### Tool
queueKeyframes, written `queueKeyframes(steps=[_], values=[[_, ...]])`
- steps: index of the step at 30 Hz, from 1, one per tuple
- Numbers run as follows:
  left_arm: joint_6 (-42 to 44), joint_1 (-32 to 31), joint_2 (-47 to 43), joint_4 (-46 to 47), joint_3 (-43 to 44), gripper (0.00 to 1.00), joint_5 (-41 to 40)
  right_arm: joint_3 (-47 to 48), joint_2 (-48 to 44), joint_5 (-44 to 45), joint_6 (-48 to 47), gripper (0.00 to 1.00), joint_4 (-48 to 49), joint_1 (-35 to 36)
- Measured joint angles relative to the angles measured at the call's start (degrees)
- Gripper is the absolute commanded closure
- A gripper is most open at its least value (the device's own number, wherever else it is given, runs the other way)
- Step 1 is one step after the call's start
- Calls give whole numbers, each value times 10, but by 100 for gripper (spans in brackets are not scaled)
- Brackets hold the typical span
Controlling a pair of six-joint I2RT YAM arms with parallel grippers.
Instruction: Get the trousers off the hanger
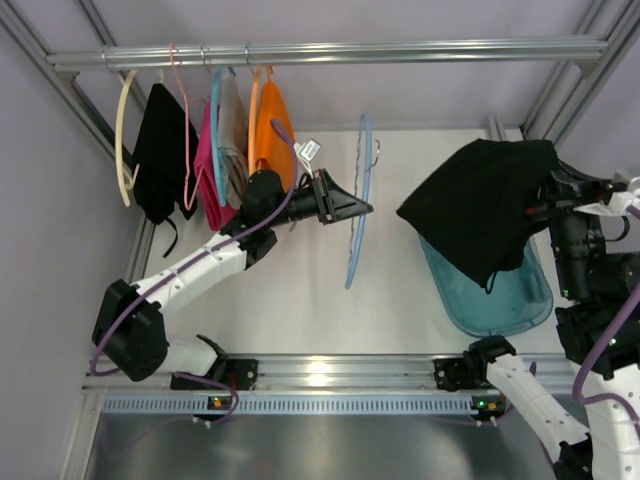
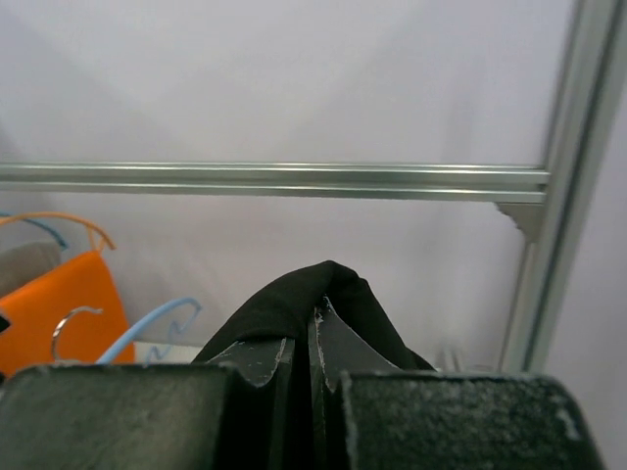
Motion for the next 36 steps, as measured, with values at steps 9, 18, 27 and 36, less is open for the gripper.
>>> queueKeyframes(steps=[9, 18, 27, 36], values=[[12, 0, -1, 0, 0, 100, 1, -4, -84, 23, -14, 100, -57, -78], [20, 0, -1, 0, 0, 100, 9, -77, -140, 98, -61, 100, -143, -103], [23, 0, -1, 0, 3, 100, 15, -207, -182, 142, -80, 100, -188, -107], [27, 2, 0, 0, 21, 100, 22, -355, -66, 140, -96, 100, -102, -107]])
